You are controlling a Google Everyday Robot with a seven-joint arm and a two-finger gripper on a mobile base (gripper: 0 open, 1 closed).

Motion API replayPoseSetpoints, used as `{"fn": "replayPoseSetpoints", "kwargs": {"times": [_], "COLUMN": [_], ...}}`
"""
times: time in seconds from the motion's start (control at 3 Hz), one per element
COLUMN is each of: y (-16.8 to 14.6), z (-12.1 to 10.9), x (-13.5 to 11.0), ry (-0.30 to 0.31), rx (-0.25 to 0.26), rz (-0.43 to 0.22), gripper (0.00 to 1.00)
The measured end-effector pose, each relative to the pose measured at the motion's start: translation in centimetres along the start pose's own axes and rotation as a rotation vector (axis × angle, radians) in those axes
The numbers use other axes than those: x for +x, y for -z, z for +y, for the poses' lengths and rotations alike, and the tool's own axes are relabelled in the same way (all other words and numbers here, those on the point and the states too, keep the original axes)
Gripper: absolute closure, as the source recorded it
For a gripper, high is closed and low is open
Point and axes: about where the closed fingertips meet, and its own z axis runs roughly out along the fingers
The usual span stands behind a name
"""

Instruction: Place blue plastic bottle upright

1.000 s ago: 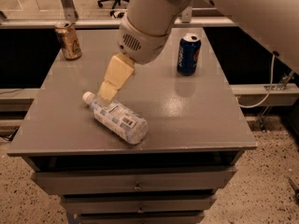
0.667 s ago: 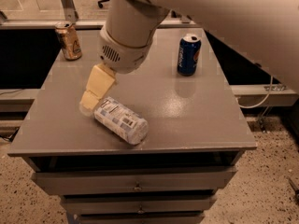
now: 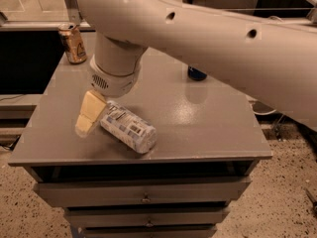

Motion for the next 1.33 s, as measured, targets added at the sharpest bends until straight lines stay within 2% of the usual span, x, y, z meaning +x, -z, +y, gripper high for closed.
{"fn": "replayPoseSetpoints", "kwargs": {"times": [0.33, 0.67, 1.0, 1.33], "y": [-2.6, -3.8, -3.7, -1.7], "z": [-0.7, -2.2, -3.3, -5.2], "x": [0.5, 1.3, 1.5, 1.3], "ry": [-0.02, -0.059, -0.079, -0.092], "rx": [0.008, 0.036, 0.059, 0.097], "rz": [0.046, 0.08, 0.085, 0.049], "gripper": [0.0, 0.2, 0.43, 0.67]}}
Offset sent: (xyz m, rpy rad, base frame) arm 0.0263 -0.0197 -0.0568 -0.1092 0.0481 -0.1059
